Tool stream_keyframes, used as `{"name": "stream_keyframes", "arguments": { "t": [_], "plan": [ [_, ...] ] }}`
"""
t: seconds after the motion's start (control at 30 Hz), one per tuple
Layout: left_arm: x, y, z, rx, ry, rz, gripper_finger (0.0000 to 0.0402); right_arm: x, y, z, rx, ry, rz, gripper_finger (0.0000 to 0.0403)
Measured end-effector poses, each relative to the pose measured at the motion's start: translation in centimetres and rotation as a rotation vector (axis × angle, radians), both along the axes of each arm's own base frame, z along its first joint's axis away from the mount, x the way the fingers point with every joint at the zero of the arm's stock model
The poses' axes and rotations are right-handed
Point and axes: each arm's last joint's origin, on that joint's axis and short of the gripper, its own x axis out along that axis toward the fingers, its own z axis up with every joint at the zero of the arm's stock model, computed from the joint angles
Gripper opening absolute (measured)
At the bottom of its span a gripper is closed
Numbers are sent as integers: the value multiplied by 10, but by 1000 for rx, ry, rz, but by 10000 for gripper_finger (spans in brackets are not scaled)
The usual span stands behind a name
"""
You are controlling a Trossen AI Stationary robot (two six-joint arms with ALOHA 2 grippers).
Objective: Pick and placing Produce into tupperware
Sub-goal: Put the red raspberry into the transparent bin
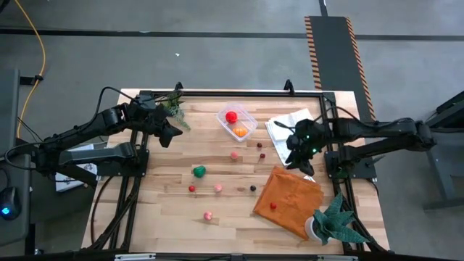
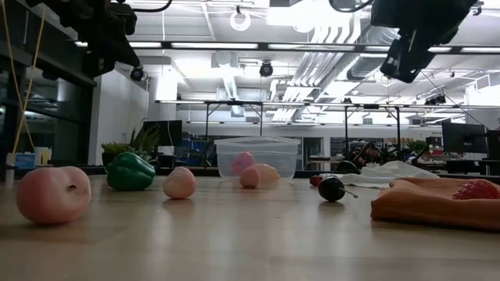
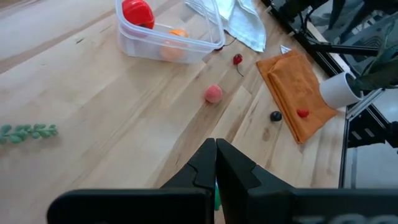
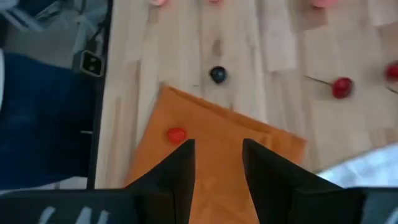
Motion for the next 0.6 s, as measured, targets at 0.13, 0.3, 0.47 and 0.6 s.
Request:
{"name": "stream_keyframes", "arguments": {
  "t": [0.13,0.3,0.47,0.6],
  "plan": [
    [0,0,0,0,0,0,1,7,9,-2,32,-72,8,122],
    [0,0,0,11,2,-9,1,14,14,-7,90,-78,-94,122],
    [0,0,0,11,3,-10,1,27,13,-18,194,41,-347,122],
    [0,0,0,5,2,-14,1,49,13,-29,374,98,-561,122]
  ]
}}
